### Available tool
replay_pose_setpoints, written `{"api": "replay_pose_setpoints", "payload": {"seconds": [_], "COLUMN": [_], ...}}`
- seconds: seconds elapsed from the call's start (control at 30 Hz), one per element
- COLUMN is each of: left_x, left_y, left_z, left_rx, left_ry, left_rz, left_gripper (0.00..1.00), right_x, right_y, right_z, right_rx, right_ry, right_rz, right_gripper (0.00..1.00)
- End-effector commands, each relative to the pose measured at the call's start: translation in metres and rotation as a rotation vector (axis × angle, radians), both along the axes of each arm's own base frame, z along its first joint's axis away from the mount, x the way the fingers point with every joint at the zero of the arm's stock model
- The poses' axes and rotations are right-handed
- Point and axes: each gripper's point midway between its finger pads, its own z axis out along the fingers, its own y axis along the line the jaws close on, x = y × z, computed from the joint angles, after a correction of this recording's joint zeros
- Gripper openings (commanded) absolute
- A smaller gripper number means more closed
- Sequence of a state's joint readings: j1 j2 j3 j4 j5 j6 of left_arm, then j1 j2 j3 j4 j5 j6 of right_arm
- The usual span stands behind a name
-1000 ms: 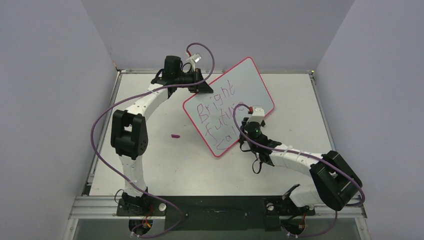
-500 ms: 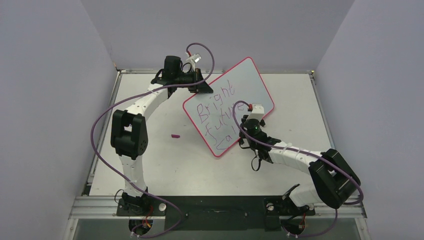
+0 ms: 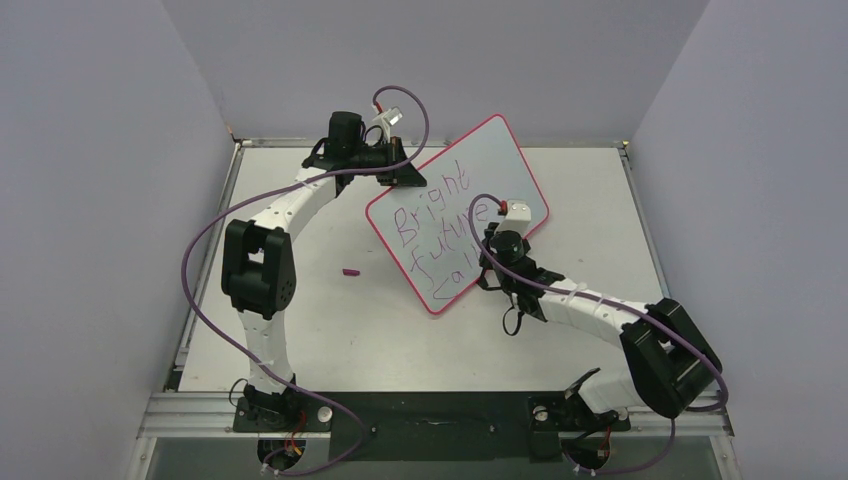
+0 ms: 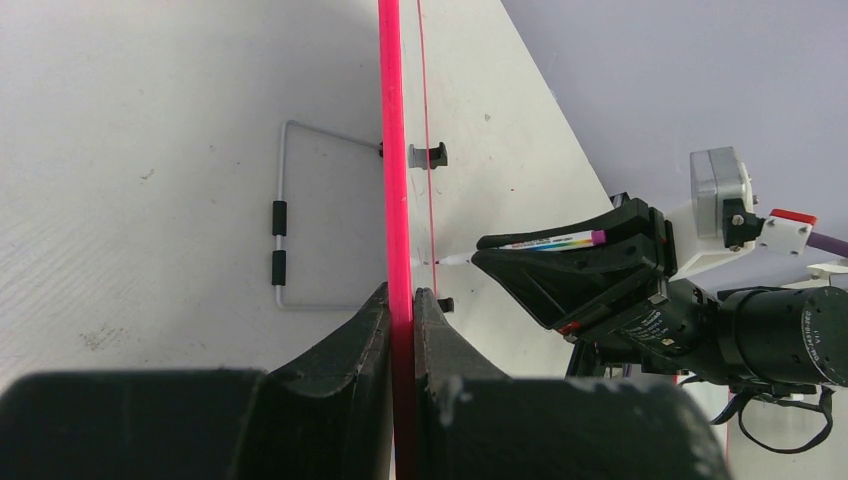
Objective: Write a sentence on the whiteboard
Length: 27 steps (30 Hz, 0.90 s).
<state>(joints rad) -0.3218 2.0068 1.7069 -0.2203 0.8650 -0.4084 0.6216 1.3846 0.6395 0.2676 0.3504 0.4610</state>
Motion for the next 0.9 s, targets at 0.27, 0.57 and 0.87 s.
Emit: {"api": "replay_pose_setpoints", "payload": {"seconds": [0.27, 0.57, 0.87], "left_x": [-0.006, -0.005, -0.004], "left_y": [-0.006, -0.006, -0.006], "left_z": [0.056, 0.055, 0.054], "left_rx": [-0.065, -0.065, -0.065], "left_ry": [-0.204, -0.203, -0.202], "left_rz": [-0.059, -0.061, -0.059], "left_gripper": [0.00, 0.00, 0.00], "right_x": [0.024, 0.041, 0.047], "right_y": [-0.021, -0.021, -0.013], "right_z": [0.041, 0.038, 0.034], "right_rx": [0.072, 0.108, 0.127], "right_ry": [-0.090, -0.079, -0.069], "right_rz": [-0.058, -0.058, -0.042], "right_gripper": [0.00, 0.00, 0.00]}}
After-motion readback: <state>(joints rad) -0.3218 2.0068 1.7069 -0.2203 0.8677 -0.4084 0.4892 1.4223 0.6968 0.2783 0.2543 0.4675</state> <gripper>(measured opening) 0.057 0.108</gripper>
